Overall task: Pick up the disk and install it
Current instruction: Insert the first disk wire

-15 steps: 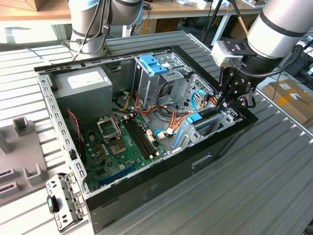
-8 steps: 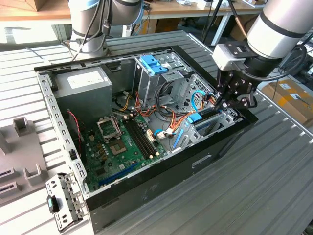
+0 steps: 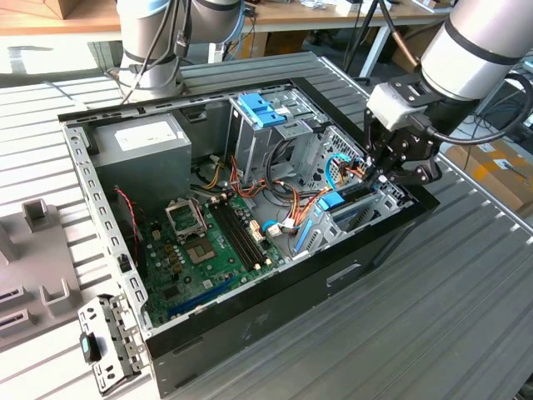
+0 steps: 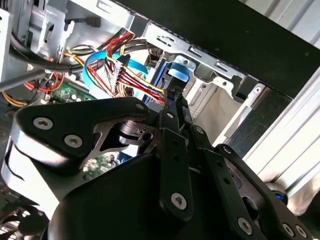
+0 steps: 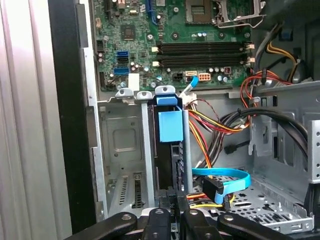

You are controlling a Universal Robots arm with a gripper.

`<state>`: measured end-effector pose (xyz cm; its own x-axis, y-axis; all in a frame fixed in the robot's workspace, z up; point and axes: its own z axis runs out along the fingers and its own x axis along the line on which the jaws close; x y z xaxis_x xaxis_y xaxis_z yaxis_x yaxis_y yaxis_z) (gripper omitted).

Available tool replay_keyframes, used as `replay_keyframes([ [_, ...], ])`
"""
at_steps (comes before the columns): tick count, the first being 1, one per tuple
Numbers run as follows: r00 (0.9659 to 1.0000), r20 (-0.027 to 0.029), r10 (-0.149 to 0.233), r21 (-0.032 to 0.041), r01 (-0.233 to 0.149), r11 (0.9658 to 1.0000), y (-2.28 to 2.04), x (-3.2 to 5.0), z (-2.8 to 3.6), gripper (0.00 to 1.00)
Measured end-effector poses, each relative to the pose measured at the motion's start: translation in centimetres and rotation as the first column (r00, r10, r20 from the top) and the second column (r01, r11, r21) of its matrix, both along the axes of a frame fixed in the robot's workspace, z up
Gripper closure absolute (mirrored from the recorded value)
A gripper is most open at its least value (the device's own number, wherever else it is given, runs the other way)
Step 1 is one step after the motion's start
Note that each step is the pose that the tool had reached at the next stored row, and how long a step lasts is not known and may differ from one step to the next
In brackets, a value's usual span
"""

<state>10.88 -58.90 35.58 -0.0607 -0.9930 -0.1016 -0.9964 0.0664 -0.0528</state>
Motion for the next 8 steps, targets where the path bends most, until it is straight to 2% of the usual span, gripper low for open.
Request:
replay_keyframes([
  [3, 0.9991, 0.0, 0.042, 0.0, -0.042, 0.9991, 0.0, 0.0, 0.0, 0.83],
  [4, 0.9978, 0.0, 0.066, -0.0001, -0.066, 0.9978, 0.0, 0.0, 0.0, 0.83],
  [6, 0.9943, 0.0, 0.107, 0.0, -0.107, 0.9943, 0.0, 0.0, -0.01, 0.83],
  [8, 0.9886, 0.0, 0.151, 0.0001, -0.151, 0.9886, 0.0, 0.0, -0.04, 0.83],
])
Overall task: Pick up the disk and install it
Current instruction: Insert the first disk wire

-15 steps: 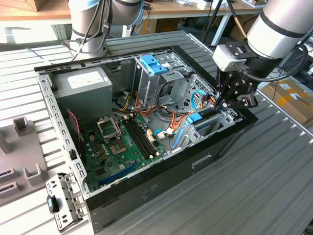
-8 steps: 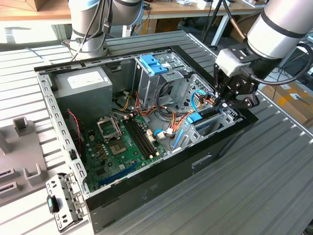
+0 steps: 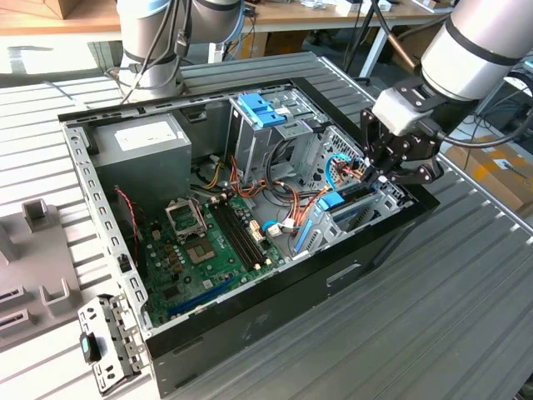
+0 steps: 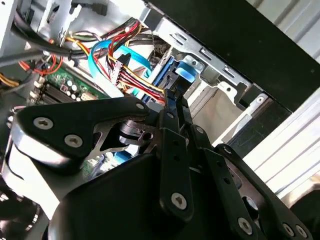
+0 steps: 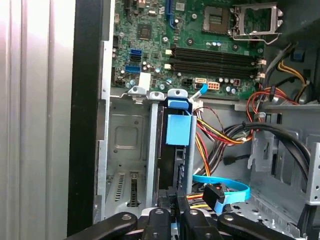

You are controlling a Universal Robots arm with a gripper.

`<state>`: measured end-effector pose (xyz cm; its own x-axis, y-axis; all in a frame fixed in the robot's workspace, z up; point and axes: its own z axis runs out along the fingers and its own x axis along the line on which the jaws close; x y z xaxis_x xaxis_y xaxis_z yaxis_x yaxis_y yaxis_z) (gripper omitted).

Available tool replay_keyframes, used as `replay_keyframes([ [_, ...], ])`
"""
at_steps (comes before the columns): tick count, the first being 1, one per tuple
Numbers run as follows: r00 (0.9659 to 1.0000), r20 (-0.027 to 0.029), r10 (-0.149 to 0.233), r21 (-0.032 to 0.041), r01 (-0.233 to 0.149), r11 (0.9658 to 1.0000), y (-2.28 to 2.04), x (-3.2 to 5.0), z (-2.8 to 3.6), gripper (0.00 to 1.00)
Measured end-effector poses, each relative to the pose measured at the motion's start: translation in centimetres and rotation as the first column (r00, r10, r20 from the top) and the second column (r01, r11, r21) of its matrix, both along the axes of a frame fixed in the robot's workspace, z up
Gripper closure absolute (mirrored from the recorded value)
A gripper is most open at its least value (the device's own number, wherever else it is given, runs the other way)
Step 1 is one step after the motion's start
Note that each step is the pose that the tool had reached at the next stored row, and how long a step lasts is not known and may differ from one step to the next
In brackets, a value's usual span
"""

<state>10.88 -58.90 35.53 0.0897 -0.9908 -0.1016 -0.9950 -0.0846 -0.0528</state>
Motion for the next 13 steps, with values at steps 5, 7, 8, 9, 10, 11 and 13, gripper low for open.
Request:
replay_keyframes([
  [5, 0.9951, 0.0, 0.098, -0.0002, -0.098, 0.9951, 0.0, 0.0, -0.05, 0.83],
  [7, 0.9951, 0.0, 0.099, -0.0001, -0.099, 0.9951, 0.0, 0.0, -0.06, 0.83],
  [8, 0.9951, 0.0, 0.099, -0.0001, -0.099, 0.9951, 0.0, 0.0, -0.06, 0.83],
  [9, 0.9953, -0.0001, 0.097, -0.0001, -0.097, 0.9953, 0.0, 0.0, -0.07, 0.83],
  [10, 0.9966, 0.0, 0.082, 0.0001, -0.082, 0.9966, 0.0, 0.01, -0.13, 0.83],
  [11, 0.9975, 0.0, 0.071, 0.0001, -0.071, 0.9975, 0.0, 0.01, -0.17, 0.83],
  [13, 0.9994, 0.0, 0.034, -0.0001, -0.034, 0.9994, 0.0, 0.0, -0.3, 0.83],
])
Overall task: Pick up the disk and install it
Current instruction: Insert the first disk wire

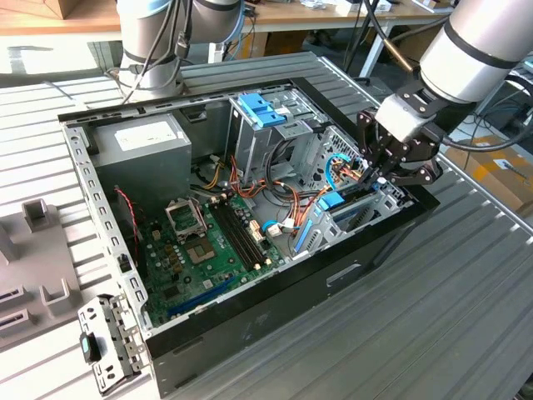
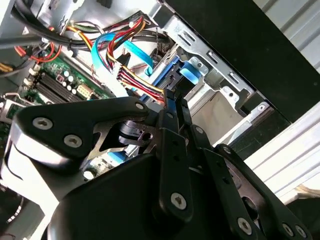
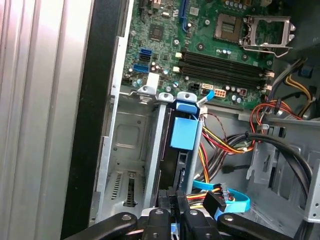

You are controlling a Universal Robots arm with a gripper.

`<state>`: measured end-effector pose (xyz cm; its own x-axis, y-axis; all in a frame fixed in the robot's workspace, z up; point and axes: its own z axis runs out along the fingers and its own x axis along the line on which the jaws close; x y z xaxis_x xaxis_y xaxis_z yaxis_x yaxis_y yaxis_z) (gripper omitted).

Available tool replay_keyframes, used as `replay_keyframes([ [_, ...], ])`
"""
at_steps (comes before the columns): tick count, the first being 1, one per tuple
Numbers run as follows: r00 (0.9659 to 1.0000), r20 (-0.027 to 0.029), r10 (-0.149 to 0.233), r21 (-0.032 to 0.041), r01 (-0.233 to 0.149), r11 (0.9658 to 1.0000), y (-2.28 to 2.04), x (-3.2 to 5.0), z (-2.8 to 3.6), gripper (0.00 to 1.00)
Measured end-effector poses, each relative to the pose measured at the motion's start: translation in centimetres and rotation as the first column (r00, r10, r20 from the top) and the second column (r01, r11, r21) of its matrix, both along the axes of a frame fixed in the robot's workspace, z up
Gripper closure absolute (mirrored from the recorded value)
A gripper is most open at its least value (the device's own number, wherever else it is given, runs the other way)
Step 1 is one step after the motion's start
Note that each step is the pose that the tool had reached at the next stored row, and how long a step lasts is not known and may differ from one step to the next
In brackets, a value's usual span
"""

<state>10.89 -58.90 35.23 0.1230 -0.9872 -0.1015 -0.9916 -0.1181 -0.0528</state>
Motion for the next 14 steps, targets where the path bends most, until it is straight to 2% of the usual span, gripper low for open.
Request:
replay_keyframes([
  [5, 0.9976, -0.0001, -0.069, -0.0002, 0.069, 0.9976, 0.09, -0.05, -0.35, 0.83],
  [8, 0.997, 0.0, -0.078, 0.0001, 0.078, 0.997, 0.24, -0.46, -0.46, 0.83],
  [14, 0.997, -0.0001, -0.078, 0.0001, 0.078, 0.997, 1.18, -0.44, -0.58, 0.83],
])
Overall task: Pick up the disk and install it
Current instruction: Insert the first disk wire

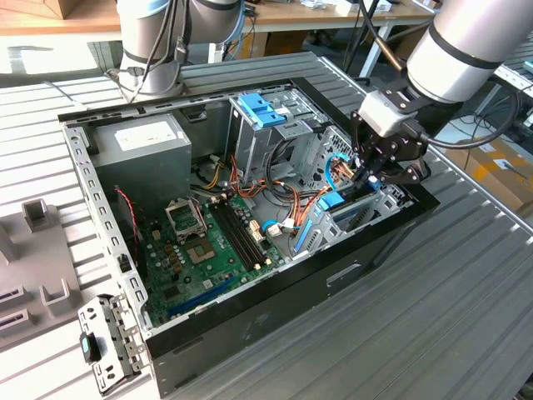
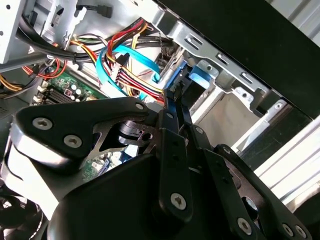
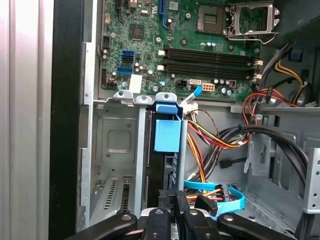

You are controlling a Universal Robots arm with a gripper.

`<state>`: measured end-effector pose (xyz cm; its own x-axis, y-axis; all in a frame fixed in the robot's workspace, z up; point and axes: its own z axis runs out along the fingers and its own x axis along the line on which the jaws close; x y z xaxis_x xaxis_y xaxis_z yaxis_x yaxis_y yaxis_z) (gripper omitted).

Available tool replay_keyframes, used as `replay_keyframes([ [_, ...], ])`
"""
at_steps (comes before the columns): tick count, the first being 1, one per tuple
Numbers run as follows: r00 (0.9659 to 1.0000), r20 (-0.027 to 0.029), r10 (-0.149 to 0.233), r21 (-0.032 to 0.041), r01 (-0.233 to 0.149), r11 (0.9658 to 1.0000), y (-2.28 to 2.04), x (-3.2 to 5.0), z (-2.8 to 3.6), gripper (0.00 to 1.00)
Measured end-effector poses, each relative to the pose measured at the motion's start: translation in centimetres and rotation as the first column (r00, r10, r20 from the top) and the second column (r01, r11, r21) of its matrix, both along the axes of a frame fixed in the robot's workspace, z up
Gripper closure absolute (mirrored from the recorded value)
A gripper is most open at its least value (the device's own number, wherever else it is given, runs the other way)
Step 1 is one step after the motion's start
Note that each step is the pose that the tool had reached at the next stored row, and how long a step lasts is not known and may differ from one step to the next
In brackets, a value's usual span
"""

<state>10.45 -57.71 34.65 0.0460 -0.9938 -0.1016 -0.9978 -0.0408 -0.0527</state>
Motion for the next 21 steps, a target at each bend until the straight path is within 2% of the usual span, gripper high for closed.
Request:
replay_keyframes([
  [7, 1.0, 0.0, 0.0, -0.0001, 0.0, 1.0, 0.05, 0.06, -0.04, 0.83],
  [14, 1.0, 0.0, -0.007, -0.0005, 0.007, 1.0, -0.37, 0.06, -0.03, 0.83],
  [18, 0.9999, 0.0, -0.013, -0.0002, 0.013, 0.9999, -0.45, 0.09, -0.07, 0.83],
  [21, 0.9994, 0.0, -0.034, -0.0001, 0.034, 0.9994, -0.45, 0.12, -0.14, 0.83],
])
